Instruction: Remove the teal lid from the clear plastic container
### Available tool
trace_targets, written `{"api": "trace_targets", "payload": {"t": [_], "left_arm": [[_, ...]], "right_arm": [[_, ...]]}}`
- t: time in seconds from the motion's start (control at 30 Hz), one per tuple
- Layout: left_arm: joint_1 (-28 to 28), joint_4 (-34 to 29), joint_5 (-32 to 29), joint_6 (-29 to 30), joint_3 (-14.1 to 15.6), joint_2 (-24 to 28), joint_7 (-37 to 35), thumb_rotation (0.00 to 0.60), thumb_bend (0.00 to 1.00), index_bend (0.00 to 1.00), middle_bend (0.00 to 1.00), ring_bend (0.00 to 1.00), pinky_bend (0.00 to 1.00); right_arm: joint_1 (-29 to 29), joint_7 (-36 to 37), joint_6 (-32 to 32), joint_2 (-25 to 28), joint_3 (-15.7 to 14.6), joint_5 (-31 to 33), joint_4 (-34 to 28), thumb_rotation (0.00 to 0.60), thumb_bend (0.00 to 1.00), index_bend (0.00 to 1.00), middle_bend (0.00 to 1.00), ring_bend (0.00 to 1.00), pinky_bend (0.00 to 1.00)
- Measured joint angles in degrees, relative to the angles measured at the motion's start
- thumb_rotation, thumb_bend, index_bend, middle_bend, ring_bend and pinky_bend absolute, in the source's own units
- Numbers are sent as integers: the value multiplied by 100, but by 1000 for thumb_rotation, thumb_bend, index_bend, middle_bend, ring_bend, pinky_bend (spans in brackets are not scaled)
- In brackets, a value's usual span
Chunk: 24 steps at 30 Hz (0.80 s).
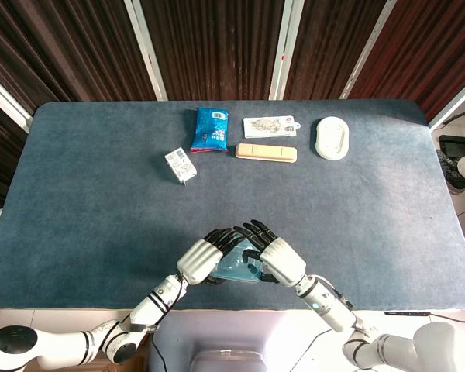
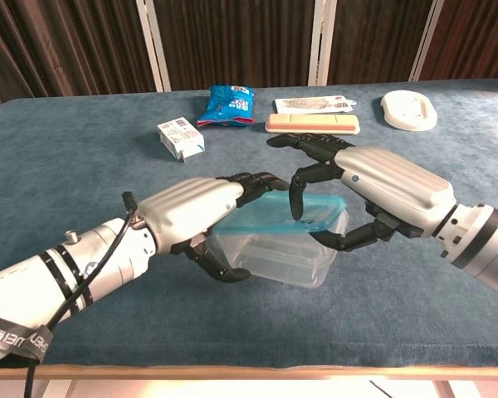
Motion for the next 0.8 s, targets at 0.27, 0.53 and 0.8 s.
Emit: {"api": "trace_targets", "payload": {"t": [0.27,0.53,0.8], "left_arm": [[104,122,69,194,-17,-57,-14,600,266,0,0,0,70],[180,113,70,261,-19,1,-40,600,266,0,0,0,70],[251,110,155,502,-95,132,-129,600,266,0,0,0,70]], "right_arm": [[-42,126,141,-118,1,-24,59,600,687,817,178,0,0],[-18,189,415,-127,123,-88,65,600,687,827,186,0,0],[49,139,741,-16,329,-165,-64,600,687,827,186,0,0]]}}
